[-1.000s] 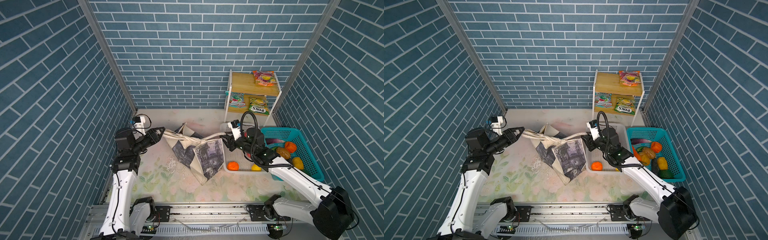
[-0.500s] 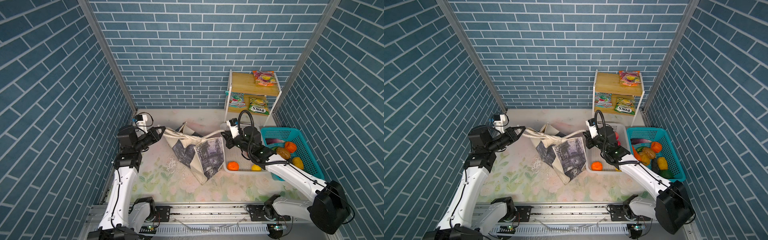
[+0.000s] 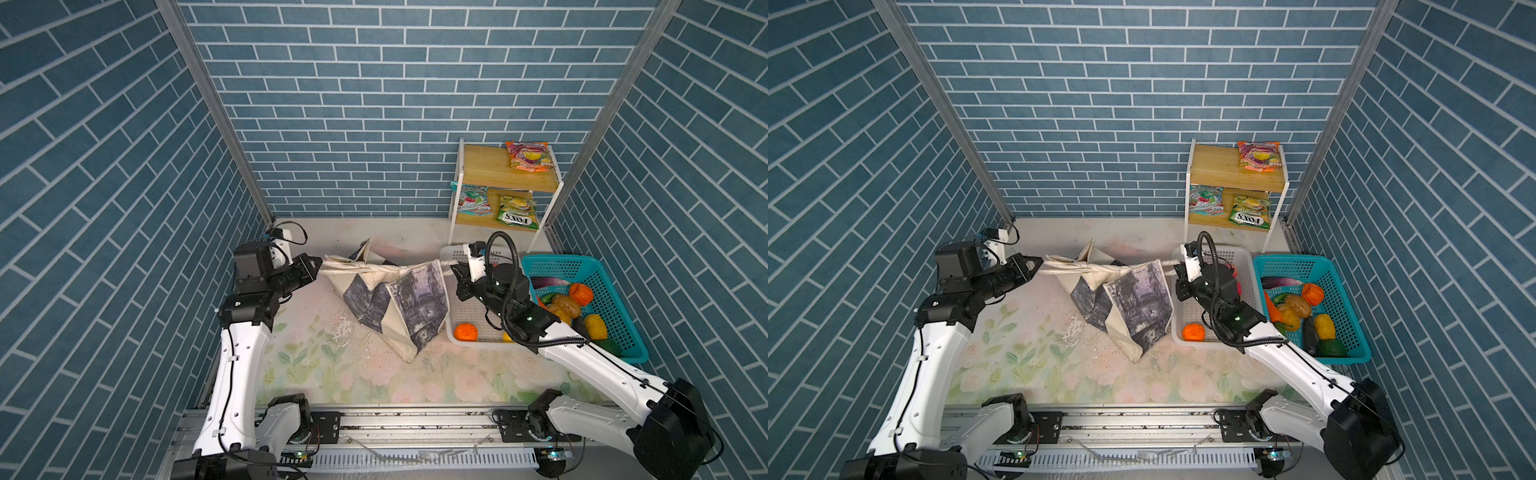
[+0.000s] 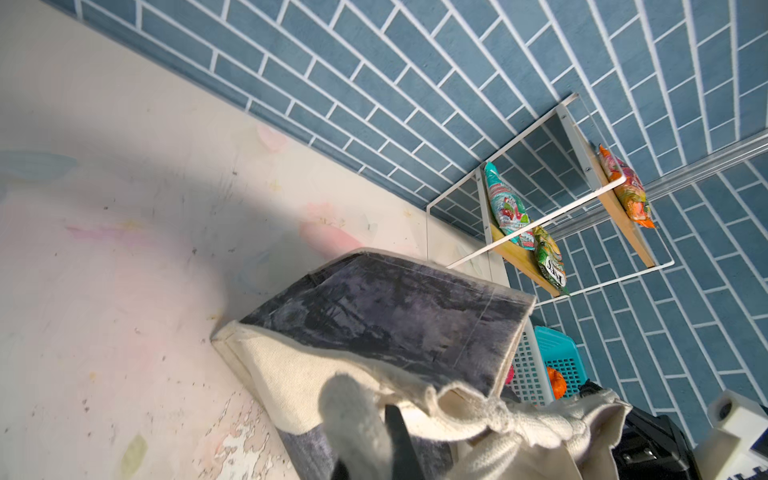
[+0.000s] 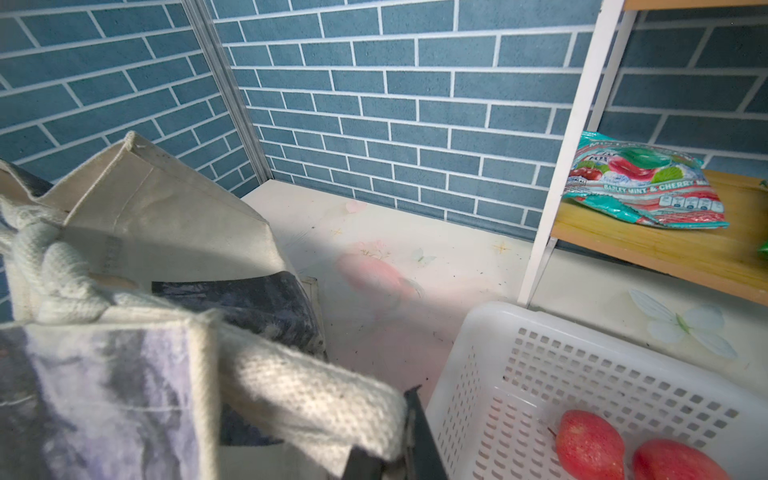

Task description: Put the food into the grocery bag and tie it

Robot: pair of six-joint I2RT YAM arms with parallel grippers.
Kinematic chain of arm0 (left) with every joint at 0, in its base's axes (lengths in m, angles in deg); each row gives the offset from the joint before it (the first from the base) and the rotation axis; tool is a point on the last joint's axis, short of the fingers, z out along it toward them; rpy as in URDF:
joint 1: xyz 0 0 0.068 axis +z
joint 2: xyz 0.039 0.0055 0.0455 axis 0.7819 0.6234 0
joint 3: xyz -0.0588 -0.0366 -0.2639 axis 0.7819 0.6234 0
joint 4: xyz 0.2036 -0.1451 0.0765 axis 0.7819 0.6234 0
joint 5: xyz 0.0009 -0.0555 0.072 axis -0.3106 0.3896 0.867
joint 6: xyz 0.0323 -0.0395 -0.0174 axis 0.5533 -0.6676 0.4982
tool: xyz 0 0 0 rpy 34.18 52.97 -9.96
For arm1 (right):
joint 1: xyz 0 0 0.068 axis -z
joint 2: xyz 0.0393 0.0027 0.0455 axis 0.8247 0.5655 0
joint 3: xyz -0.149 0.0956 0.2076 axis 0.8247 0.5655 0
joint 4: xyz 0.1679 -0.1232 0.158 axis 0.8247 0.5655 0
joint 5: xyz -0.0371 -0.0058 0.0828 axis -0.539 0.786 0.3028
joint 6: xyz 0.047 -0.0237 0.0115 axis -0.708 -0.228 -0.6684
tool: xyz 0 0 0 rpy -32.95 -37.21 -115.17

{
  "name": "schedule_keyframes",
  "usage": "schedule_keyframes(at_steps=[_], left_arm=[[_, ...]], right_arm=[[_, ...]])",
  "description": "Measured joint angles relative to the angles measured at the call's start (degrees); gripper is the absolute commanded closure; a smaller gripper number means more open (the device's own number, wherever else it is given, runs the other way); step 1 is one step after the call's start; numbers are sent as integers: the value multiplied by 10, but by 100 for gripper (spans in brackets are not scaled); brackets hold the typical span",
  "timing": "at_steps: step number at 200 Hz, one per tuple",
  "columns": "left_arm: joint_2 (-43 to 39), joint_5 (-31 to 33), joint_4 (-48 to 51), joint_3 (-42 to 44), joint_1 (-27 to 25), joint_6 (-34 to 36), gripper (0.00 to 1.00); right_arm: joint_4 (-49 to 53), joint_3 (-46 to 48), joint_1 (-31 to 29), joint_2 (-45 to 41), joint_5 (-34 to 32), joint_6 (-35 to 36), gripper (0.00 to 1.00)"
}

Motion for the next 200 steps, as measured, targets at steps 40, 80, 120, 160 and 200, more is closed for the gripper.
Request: schedule_keyframes(at_steps=[40, 80, 120, 160, 200], left_arm=[[-2, -39, 36, 0, 35, 4, 100], [-1, -94, 10, 2, 51, -5, 100], [0, -72, -33, -9, -22, -8, 89], [-2, -45, -73, -38, -98, -9, 79], [-28, -23, -41, -47, -106, 5, 44]], right_arm=[[-5, 15, 0, -14, 27, -18, 100], [-18, 15, 13, -10, 74, -25, 100], [-17, -21, 38, 26, 97, -25, 100], [5, -72, 6, 40, 86, -3, 95], [38, -89, -25, 30, 91, 27, 58]])
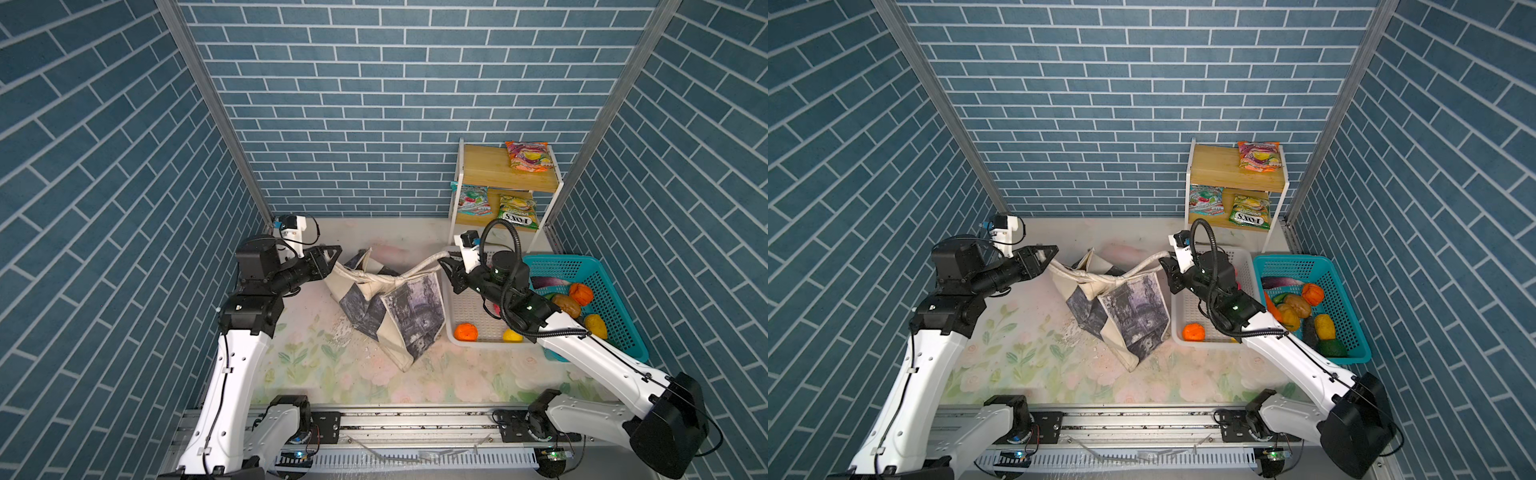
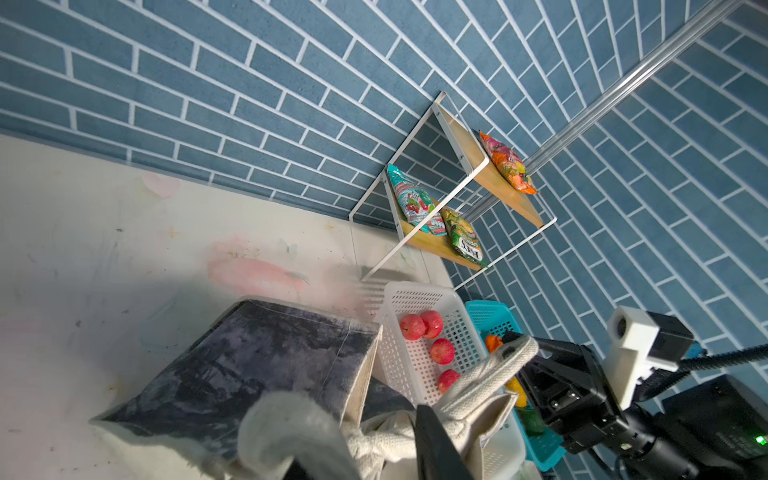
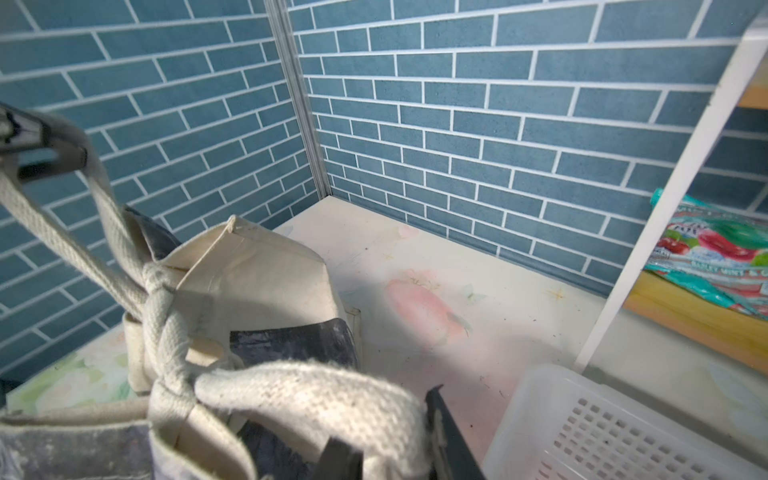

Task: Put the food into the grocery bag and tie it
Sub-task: 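Open both grippers to release the straps and pull back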

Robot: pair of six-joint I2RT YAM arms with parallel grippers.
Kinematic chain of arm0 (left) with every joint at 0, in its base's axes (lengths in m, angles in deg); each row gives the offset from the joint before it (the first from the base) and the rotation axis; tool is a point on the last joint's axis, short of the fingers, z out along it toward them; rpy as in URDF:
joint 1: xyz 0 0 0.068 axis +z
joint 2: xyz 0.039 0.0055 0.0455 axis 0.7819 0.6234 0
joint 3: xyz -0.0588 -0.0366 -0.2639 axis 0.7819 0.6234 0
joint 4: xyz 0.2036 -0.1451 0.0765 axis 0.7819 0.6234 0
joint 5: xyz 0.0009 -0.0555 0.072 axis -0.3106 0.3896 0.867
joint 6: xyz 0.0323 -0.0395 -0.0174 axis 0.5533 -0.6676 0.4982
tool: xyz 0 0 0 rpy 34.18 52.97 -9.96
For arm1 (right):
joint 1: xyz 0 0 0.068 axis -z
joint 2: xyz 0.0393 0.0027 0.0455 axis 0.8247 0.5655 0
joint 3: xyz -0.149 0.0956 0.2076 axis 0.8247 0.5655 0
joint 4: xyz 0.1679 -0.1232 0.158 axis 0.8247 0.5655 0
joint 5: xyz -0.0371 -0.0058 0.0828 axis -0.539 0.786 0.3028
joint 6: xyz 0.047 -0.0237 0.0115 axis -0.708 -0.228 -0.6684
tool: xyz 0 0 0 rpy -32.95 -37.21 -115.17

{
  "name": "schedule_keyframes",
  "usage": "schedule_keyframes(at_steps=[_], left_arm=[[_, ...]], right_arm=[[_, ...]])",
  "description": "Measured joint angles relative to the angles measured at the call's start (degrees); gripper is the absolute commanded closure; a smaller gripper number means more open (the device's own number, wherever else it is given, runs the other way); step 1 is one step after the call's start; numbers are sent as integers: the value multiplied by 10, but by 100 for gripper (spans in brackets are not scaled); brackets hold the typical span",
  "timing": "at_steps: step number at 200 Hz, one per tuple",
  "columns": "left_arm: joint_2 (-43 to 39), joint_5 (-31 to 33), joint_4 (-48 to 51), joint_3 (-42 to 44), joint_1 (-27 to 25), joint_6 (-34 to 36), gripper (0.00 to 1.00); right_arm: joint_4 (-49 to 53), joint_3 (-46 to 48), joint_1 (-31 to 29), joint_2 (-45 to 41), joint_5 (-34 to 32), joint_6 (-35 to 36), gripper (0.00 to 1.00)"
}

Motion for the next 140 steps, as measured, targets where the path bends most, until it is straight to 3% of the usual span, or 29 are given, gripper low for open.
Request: schedule_keyframes(at_steps=[15, 42, 61, 140], left_arm=[[-10, 19, 31, -10, 0, 10, 35], [-42, 66, 86, -16, 0, 38, 18], [-64, 106, 125, -20, 0, 59, 1], [-220, 394, 221, -22, 0, 75, 0]], right_arm=[[15, 3, -2, -16, -5, 10, 44], [34, 22, -2, -68, -21, 15, 1], [46, 33, -2, -102, -34, 23, 1], [139, 47, 2, -224, -107, 40, 1]])
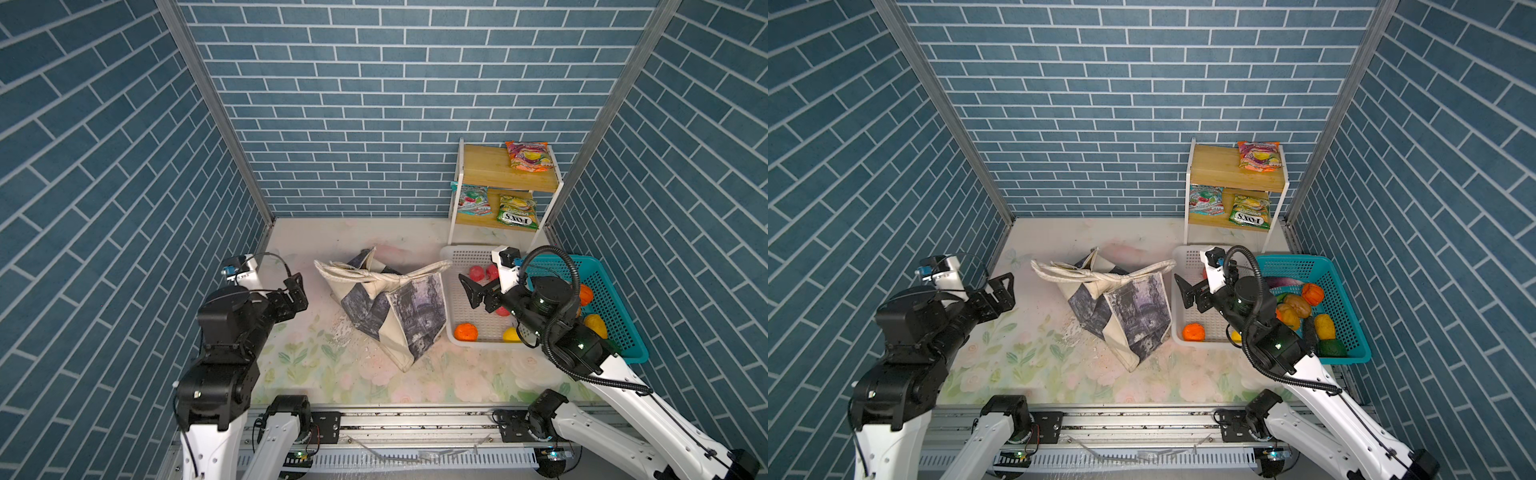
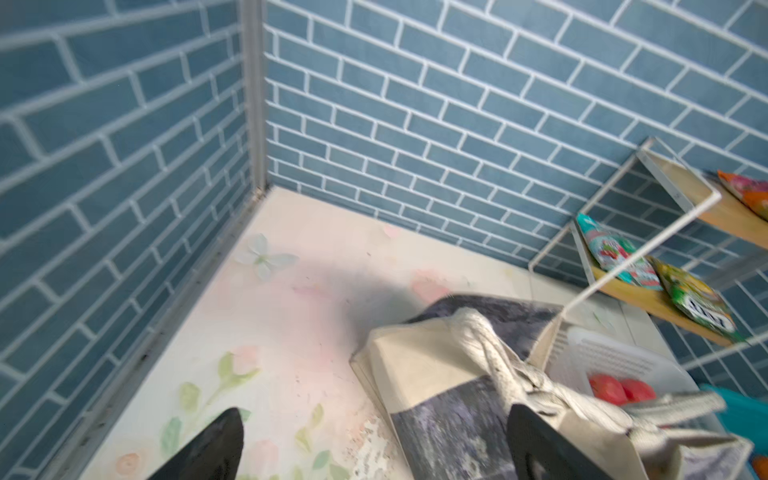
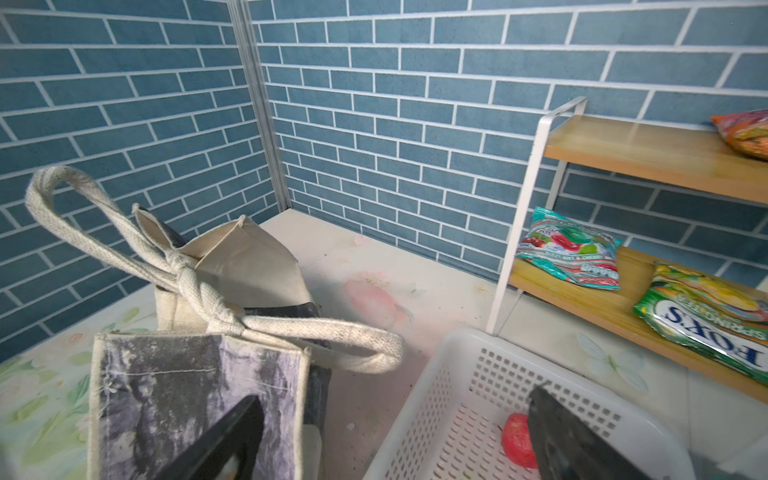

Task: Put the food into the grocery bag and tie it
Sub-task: 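Open both grippers to release the straps and pull back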

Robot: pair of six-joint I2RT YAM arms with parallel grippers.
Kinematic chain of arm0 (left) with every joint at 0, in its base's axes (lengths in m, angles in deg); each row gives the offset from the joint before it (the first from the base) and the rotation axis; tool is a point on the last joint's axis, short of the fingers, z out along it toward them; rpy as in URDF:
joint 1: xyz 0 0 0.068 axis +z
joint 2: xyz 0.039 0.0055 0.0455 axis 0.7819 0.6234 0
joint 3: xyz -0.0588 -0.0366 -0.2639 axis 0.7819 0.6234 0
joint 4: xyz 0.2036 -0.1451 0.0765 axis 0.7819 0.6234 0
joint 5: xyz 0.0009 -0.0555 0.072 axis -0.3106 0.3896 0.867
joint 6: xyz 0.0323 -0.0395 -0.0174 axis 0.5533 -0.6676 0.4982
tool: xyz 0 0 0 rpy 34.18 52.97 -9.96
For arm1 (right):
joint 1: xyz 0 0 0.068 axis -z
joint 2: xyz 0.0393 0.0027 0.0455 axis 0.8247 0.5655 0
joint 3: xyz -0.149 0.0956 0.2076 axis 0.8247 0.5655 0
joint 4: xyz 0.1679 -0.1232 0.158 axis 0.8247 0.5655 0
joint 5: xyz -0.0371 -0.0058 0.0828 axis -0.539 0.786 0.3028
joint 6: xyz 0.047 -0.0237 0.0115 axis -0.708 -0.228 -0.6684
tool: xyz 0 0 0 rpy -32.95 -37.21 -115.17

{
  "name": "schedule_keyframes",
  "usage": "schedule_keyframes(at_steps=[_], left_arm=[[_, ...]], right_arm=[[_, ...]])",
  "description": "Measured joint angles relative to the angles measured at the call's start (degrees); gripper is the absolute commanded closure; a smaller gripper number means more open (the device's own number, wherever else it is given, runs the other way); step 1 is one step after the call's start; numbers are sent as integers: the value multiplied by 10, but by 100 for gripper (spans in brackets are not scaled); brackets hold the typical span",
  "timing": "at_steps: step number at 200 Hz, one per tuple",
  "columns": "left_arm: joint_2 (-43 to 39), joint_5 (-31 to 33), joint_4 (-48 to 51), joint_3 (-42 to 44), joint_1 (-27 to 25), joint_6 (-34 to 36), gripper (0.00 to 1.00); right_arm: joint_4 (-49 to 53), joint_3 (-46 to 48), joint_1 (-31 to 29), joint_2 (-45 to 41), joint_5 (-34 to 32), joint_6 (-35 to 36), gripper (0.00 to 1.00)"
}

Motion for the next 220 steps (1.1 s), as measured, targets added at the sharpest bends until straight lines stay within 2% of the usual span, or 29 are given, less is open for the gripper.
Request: schedule_keyframes(at_steps=[25, 44, 100, 137, 157, 189, 220], left_arm=[[-62, 92, -9, 27, 0, -3, 0], [-93, 150, -35, 87, 0, -3, 0], [-113, 239, -128, 318, 0, -37, 3], [-111, 269, -219, 431, 0, -81, 7], [-73, 283, -261, 457, -2, -90, 6], [0, 317, -348, 470, -23, -76, 5], [31, 337, -460, 520, -35, -38, 2]], right_arm=[[20, 15, 27, -12, -41, -1, 2], [37, 31, 73, -5, -72, -9, 2], [47, 91, 196, 49, -117, -69, 3], [-43, 182, 250, 57, -135, -92, 2], [-119, 222, 274, 81, -145, -93, 2], [-286, 299, 304, 136, -178, -90, 2], [-391, 307, 330, 211, -201, -78, 1]])
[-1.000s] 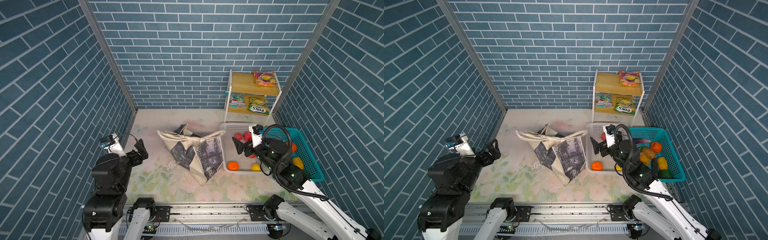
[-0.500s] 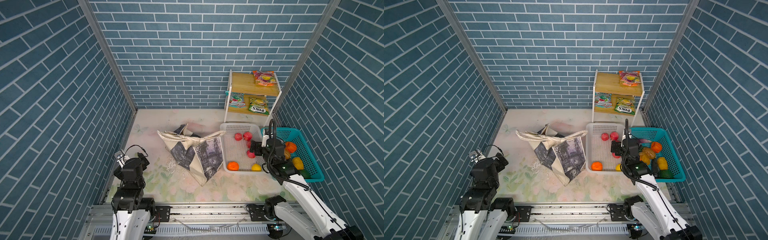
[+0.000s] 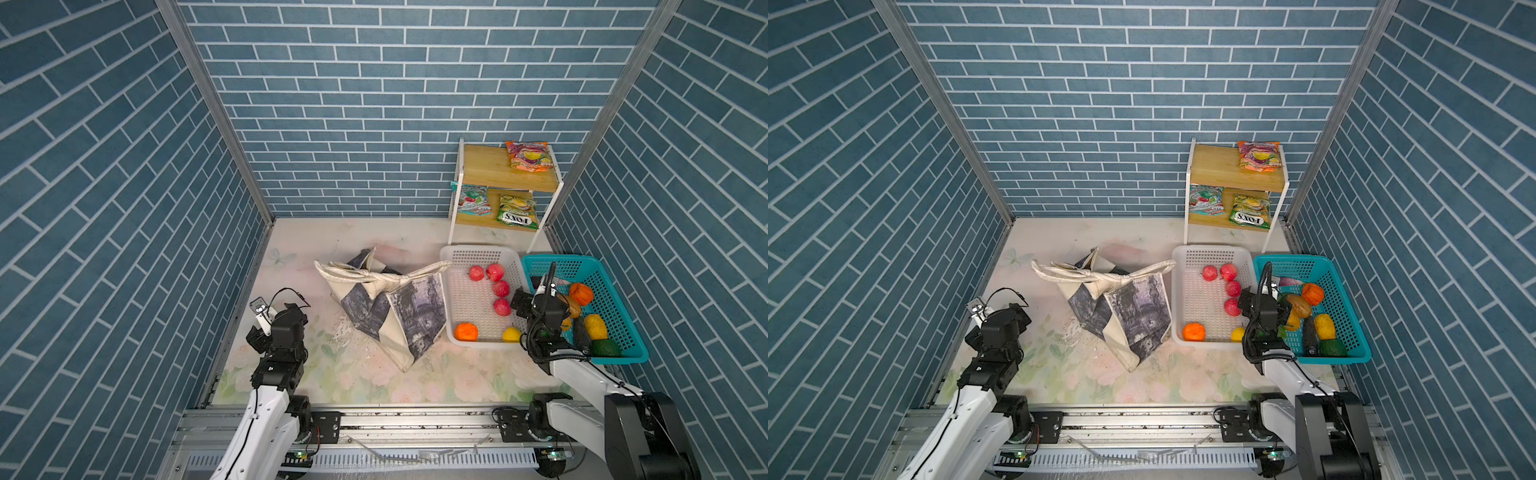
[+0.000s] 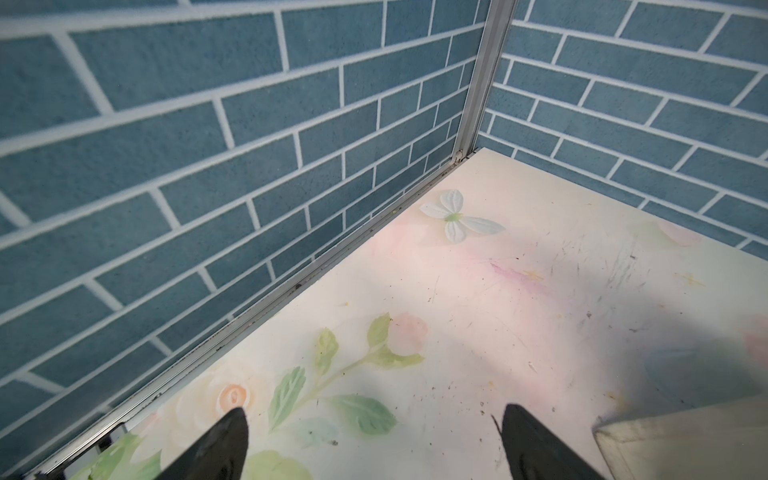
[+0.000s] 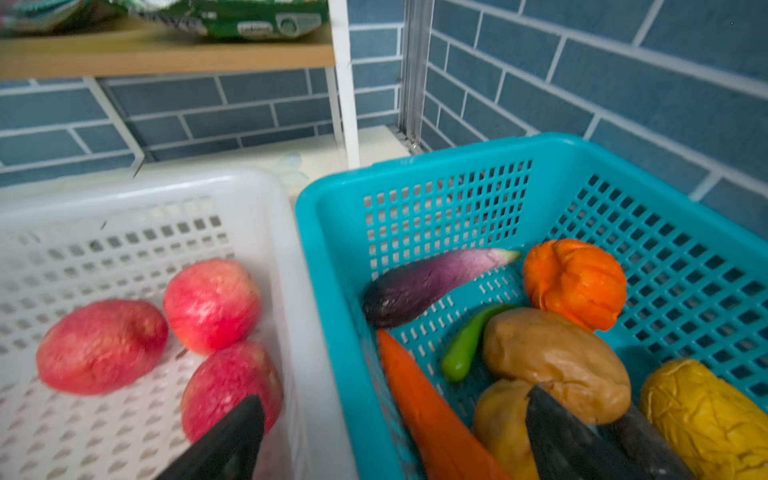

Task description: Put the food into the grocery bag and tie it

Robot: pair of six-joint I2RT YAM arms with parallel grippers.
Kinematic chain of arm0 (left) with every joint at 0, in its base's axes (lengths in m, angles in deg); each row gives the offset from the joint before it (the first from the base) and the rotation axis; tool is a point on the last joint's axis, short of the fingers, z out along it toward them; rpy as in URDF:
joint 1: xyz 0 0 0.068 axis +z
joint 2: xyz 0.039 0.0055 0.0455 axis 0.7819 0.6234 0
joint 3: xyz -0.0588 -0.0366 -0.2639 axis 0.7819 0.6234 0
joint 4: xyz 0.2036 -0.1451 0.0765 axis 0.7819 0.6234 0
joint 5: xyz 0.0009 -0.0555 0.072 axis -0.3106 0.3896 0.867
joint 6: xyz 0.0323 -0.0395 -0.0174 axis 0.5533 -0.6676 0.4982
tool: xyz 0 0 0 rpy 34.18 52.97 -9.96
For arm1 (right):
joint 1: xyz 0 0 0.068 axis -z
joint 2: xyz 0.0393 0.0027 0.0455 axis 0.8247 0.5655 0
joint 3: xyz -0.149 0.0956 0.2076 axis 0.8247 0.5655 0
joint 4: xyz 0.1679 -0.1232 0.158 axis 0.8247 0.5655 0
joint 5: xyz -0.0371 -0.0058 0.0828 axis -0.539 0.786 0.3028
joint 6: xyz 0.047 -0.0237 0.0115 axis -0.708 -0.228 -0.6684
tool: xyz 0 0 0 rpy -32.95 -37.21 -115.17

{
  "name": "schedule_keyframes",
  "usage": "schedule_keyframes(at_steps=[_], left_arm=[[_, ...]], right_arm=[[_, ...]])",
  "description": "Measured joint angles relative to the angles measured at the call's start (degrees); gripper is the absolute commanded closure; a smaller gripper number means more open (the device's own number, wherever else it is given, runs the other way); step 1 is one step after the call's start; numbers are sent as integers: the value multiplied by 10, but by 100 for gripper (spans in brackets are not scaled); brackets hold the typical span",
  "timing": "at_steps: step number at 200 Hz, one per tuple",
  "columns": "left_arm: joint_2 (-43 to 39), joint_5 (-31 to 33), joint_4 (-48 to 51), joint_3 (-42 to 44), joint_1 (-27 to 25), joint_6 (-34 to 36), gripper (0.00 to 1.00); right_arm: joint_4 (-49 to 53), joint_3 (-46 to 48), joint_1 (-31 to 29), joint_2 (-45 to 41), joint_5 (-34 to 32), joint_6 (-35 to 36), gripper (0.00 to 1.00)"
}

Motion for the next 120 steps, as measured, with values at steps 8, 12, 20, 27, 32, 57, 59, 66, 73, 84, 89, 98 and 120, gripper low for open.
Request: schedule_keyframes(at_steps=[8, 12, 20, 27, 32, 57, 59, 66, 73, 84, 89, 98, 120], left_arm=[[12, 3, -29, 11, -1, 12, 2], [19, 4, -44, 16, -1, 17, 1], [36, 6, -71, 22, -1, 29, 0], [52, 7, -95, 25, -1, 38, 0], [66, 7, -113, 28, -1, 45, 0], [139, 1, -219, 45, -2, 85, 0], [146, -1, -228, 47, -2, 89, 0], [167, -5, -258, 53, -2, 97, 0], [193, -12, -286, 56, -2, 108, 0], [224, -24, -320, 57, -1, 121, 0], [239, -30, -337, 56, 0, 127, 0], [261, -43, -356, 52, 3, 135, 0], [306, -75, -373, 22, 9, 151, 0]], right_arm=[[-25, -3, 6, 21, -3, 3, 1], [-35, -4, 9, 28, -3, 4, 1], [-62, -4, 14, 46, -1, 7, 2], [-85, -4, 19, 59, 2, 7, 2], [-100, -4, 22, 68, 3, 8, 2], [-159, -3, 48, 101, 16, 11, 2], [-164, -2, 50, 103, 19, 11, 2], [-181, 0, 56, 112, 26, 11, 2], [-203, 3, 61, 123, 34, 9, 2], [-244, 8, 68, 145, 48, 6, 2], [-256, 9, 70, 153, 54, 6, 2], [-269, 9, 74, 160, 64, 6, 2], [-294, 9, 79, 178, 90, 10, 1]])
